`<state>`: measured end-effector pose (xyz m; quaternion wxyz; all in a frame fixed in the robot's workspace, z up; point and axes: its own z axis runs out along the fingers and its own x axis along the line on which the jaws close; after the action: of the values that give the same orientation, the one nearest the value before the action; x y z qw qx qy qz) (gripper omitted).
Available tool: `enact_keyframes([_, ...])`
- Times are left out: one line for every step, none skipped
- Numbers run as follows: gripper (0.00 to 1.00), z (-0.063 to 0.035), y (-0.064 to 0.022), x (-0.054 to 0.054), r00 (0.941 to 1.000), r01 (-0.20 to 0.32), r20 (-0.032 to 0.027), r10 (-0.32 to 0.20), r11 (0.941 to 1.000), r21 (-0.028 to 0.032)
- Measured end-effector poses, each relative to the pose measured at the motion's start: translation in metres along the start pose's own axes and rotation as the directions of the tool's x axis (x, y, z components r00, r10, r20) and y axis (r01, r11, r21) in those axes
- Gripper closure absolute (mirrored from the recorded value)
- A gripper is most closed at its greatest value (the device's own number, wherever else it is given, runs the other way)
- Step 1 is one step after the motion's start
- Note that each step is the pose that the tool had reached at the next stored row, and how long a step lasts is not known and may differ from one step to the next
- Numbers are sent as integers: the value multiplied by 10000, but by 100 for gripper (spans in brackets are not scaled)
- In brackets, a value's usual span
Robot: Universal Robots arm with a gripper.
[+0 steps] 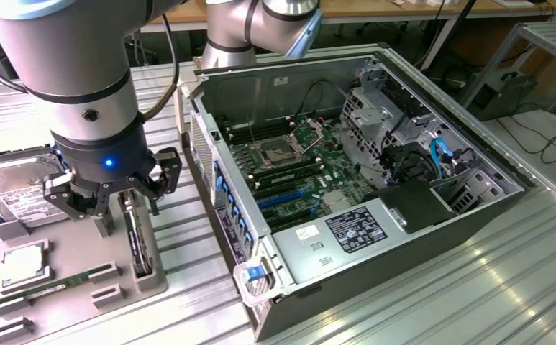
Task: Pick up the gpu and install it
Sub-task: 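Pick up the gpu and move the gpu toward the slot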
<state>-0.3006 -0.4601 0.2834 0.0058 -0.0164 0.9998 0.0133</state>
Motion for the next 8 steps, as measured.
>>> enact_keyframes([40,7,0,0,10000,0,0,0,10000,0])
enact_keyframes([40,11,0,0,10000,0,0,0,10000,0])
enact_keyframes([40,15,-1,0,10000,0,-1,0,10000,1])
enact_keyframes([40,20,-1,0,10000,0,0,0,10000,0])
enact_keyframes([40,25,-1,0,10000,0,0,0,10000,0])
enact_keyframes([40,29,-1,0,10000,0,0,0,10000,0])
enact_keyframes([40,35,-1,0,10000,0,0,0,10000,0])
enact_keyframes([40,38,-1,0,10000,0,-1,0,10000,1])
